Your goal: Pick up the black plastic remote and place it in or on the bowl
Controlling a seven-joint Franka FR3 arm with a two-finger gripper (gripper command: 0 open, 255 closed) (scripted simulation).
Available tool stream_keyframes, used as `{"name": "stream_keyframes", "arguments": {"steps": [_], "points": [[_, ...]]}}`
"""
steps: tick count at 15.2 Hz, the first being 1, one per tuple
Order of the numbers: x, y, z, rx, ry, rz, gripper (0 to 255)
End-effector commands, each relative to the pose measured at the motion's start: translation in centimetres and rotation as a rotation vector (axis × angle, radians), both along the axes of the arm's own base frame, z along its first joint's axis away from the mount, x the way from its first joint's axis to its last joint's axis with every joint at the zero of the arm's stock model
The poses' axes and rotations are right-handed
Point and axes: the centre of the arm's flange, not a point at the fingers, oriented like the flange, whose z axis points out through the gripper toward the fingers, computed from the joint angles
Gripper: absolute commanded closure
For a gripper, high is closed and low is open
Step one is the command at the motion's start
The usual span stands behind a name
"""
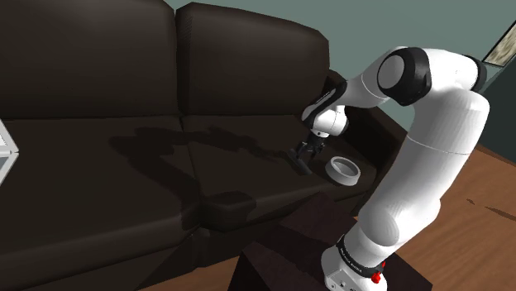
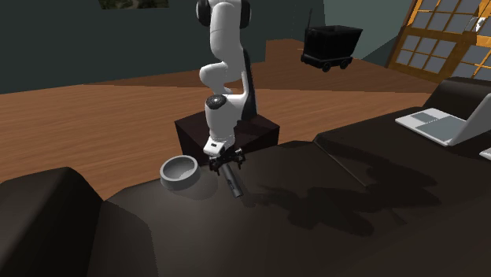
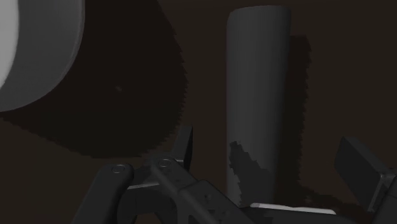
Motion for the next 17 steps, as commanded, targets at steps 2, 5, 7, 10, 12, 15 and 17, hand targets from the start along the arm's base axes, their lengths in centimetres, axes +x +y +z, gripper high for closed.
{"name": "stream_keyframes", "arguments": {"steps": [2, 5, 7, 10, 12, 15, 17], "points": [[0.0, 0.1, -1.8, 0.0, 0.0, -0.001, 0], [0.1, 0.2, -3.1, 0.0, 0.0, -0.001, 0], [0.1, 0.2, -3.1, 0.0, 0.0, -0.001, 0], [0.1, 0.2, -3.1, 0.0, 0.0, -0.001, 0], [0.1, 0.2, -3.1, 0.0, 0.0, -0.001, 0], [0.1, 0.2, -3.1, 0.0, 0.0, -0.001, 255], [0.0, 0.1, -3.1, 0.0, 0.0, -0.001, 255]]}}
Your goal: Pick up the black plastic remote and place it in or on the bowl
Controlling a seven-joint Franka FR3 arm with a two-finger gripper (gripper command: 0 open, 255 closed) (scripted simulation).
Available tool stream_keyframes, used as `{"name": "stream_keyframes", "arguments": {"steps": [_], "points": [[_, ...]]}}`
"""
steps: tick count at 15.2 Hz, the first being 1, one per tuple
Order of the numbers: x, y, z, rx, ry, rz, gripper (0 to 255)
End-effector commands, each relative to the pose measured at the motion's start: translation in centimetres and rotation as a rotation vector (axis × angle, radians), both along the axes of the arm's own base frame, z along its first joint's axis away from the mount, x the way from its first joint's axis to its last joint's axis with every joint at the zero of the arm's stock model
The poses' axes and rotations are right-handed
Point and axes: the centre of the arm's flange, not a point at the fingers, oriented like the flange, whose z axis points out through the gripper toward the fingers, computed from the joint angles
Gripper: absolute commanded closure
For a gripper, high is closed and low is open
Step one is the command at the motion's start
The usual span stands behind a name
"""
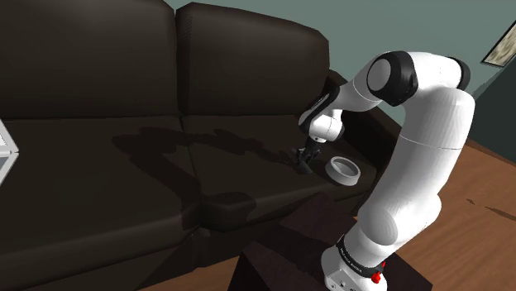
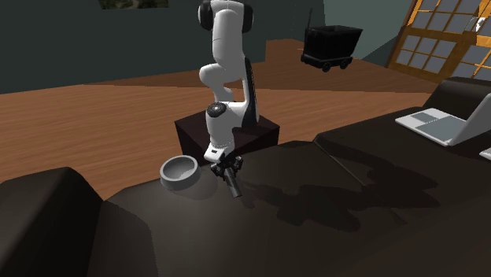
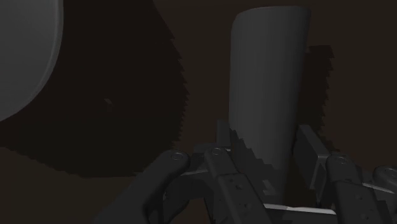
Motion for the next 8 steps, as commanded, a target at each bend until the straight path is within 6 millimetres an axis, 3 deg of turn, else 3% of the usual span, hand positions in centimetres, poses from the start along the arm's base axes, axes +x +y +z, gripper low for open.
{"name": "stream_keyframes", "arguments": {"steps": [1, 5, 8], "points": [[0.0, 0.2, -0.1, 0.003, 0.003, 0.004, 255], [0.1, 0.3, -0.2, 0.003, 0.003, 0.005, 255], [0.1, 0.3, 1.4, 0.003, 0.003, 0.005, 255]]}}
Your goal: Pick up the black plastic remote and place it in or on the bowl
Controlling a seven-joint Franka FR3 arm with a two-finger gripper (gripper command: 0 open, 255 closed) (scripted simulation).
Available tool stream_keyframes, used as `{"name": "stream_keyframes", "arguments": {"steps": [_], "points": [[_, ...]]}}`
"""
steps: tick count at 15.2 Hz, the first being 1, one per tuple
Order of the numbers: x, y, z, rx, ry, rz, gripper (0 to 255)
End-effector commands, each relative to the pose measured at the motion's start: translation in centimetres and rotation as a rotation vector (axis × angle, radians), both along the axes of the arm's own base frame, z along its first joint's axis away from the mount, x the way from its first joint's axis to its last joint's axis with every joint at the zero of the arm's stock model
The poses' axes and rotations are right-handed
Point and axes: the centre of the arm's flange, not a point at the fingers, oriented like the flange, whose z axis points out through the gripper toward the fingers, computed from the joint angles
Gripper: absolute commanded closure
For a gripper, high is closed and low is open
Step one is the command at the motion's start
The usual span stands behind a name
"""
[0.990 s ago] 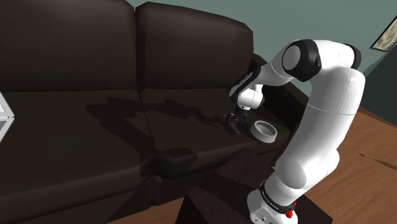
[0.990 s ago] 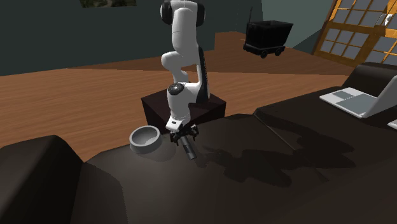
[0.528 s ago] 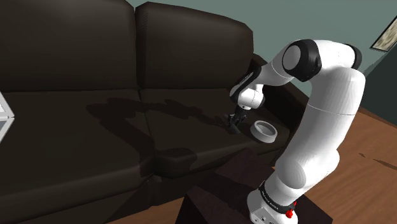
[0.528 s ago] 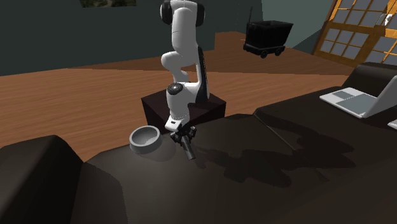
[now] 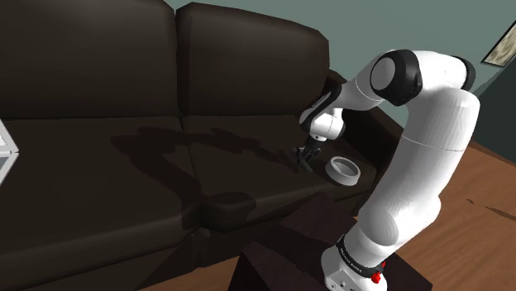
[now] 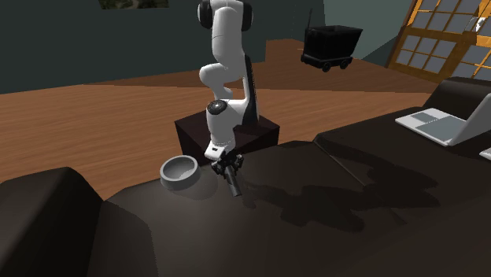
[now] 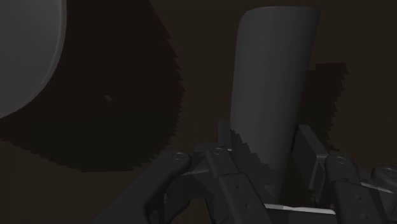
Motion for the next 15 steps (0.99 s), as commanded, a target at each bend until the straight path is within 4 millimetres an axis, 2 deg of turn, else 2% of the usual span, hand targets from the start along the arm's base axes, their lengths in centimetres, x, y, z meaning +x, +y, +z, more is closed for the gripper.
{"name": "stream_keyframes", "arguments": {"steps": [1, 15], "points": [[0.0, 0.0, 1.0, 0.0, 0.0, 0.001, 255], [0.0, 0.0, 8.4, 0.0, 0.0, 0.001, 255]]}}
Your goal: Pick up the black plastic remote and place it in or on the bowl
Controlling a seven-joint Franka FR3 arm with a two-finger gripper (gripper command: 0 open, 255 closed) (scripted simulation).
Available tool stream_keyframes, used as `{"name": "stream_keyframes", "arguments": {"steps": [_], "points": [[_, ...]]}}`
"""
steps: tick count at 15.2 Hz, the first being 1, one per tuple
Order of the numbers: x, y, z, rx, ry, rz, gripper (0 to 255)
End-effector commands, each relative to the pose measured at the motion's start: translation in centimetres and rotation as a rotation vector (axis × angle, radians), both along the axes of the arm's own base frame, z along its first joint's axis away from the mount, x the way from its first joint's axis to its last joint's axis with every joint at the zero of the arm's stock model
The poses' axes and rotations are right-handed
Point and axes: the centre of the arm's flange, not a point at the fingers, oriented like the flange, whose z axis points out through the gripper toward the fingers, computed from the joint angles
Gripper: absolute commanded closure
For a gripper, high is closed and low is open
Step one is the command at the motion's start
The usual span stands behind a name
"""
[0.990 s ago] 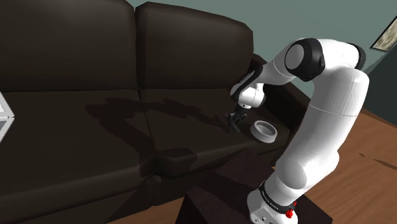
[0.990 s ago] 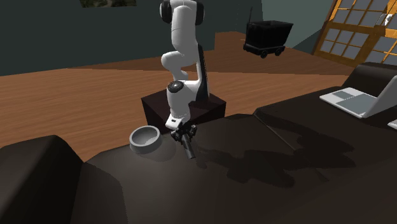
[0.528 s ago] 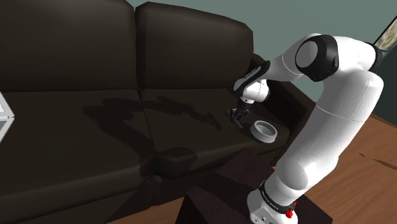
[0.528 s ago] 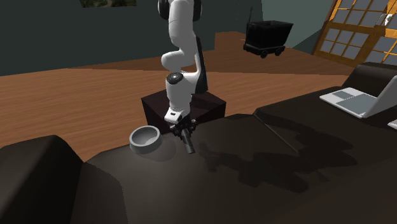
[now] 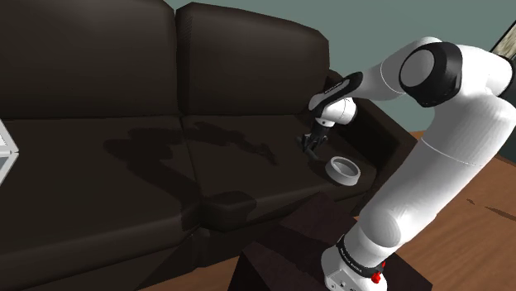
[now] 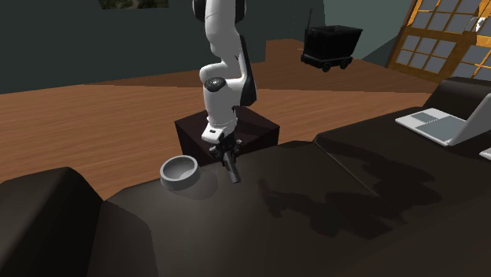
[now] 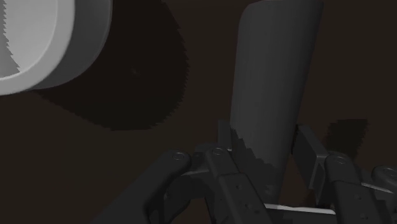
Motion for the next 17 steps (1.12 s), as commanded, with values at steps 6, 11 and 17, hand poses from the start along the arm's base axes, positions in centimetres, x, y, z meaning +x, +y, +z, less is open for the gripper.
{"name": "stream_keyframes", "arguments": {"steps": [6, 11, 17], "points": [[0.0, 0.0, 3.7, 0.0, 0.0, 0.0, 255], [-5.0, -4.4, 3.4, 0.0, 0.0, 0.0, 255], [-10.9, -9.6, 3.1, 0.0, 0.0, 0.0, 255]]}}
